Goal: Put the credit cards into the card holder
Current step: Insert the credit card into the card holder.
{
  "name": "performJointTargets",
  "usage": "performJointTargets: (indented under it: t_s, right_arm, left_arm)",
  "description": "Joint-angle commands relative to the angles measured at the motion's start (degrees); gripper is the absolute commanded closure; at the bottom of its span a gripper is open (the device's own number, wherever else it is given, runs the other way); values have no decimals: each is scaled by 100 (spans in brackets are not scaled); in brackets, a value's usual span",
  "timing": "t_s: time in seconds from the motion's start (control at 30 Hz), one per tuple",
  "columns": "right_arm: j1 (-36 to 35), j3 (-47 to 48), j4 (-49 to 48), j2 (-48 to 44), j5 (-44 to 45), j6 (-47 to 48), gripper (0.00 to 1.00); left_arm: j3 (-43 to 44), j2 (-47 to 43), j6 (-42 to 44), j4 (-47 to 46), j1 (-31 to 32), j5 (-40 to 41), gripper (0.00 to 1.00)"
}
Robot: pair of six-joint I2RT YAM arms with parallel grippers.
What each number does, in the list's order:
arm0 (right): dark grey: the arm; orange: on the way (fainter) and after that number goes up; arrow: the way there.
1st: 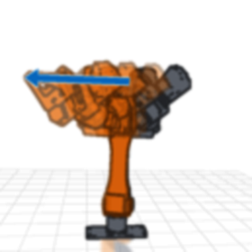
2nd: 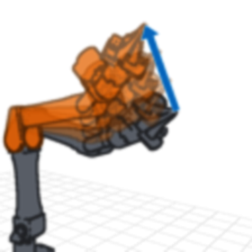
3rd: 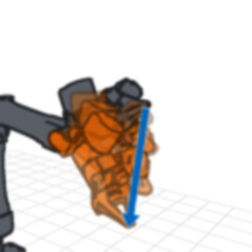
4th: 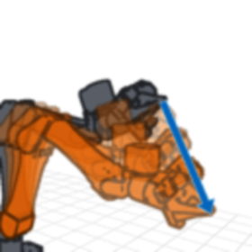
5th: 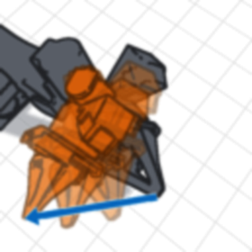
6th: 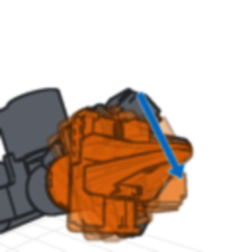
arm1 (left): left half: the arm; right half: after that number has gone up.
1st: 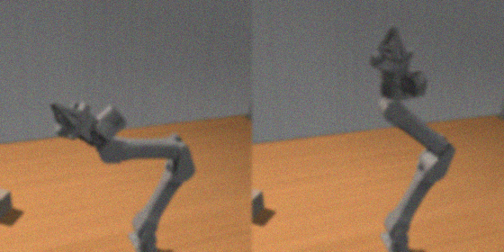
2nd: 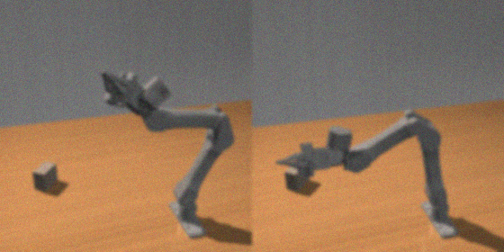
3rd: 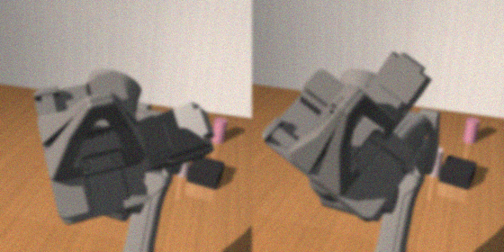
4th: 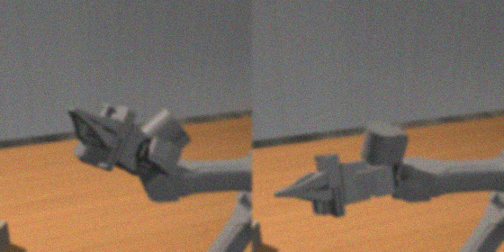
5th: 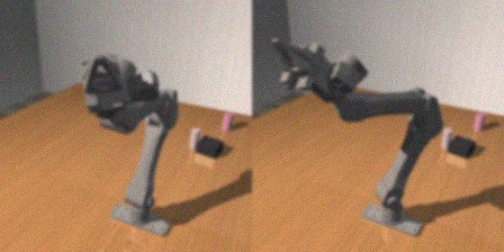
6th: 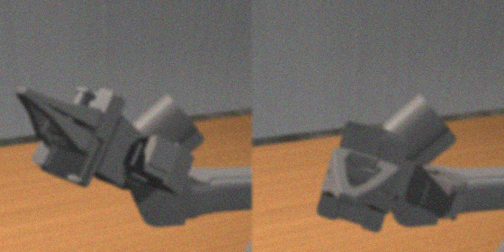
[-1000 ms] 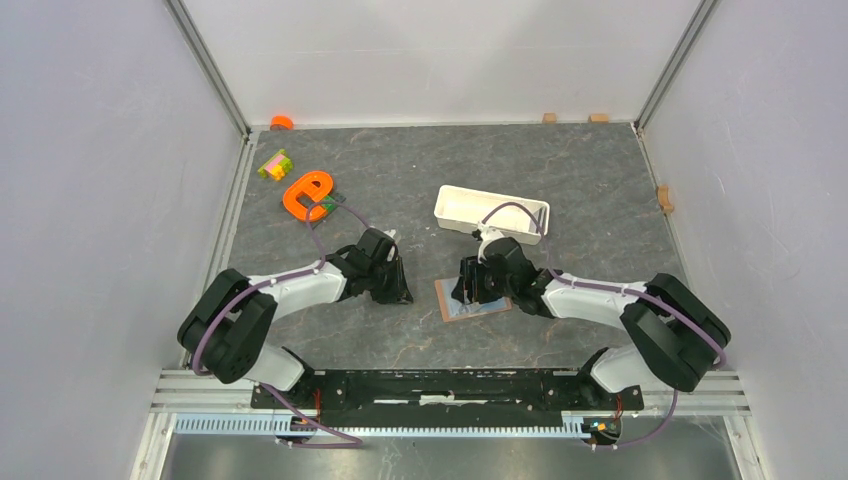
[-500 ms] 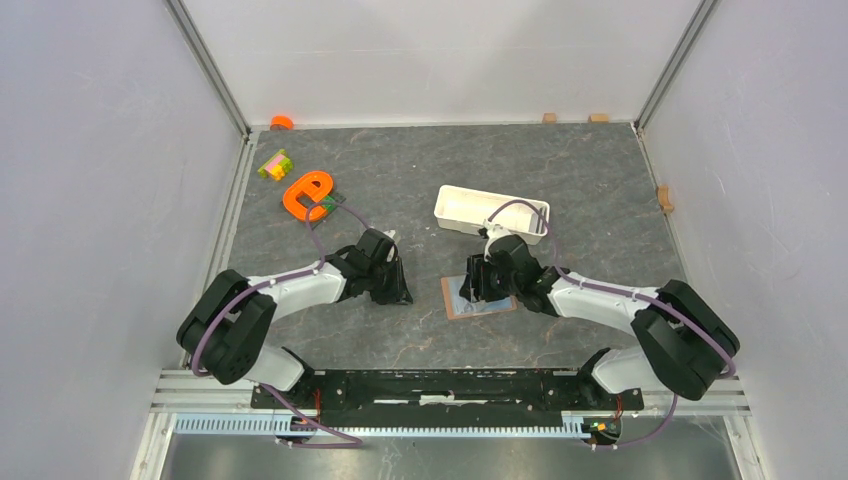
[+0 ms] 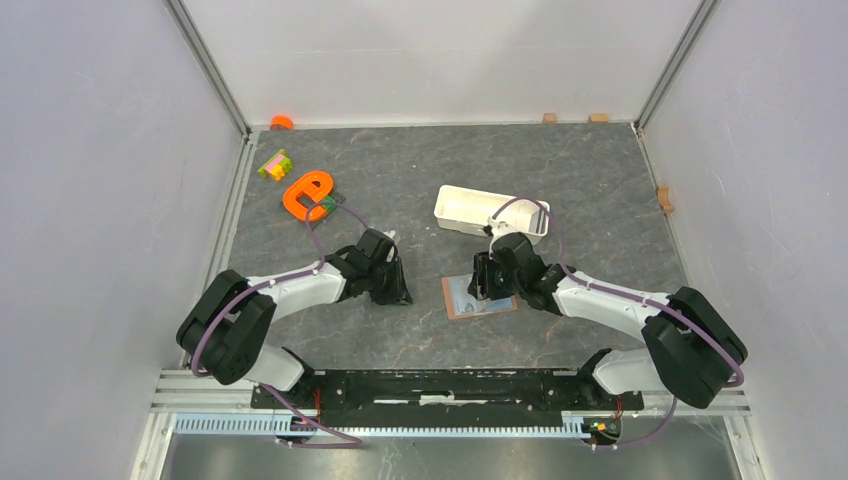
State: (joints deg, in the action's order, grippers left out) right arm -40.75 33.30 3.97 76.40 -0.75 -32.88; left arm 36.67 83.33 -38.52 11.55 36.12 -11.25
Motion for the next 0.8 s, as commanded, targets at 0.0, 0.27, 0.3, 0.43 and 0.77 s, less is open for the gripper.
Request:
performJointTargets:
  t_s: [0.0,0.27,0.3,0.43,0.77]
  right_arm:
    - [34,134,119,-168,177,30,53]
    - [150,1,379,-394,329,-49,61]
    - [172,-44,379,-410,324,-53,62]
    - [251,-254,323,-519,290,-103,67]
    - [443,-728,-150,-454,93,-267,92]
  left_arm:
    - [-120,-57,11,268,27,9,77]
    - [-54,5,-84,174,90,-31,79]
    - [-33,13,-114,132,119,-43,79]
    - [62,155,-246,14,300,-80,81]
    - [240,418,-545,-398,622,-198,82]
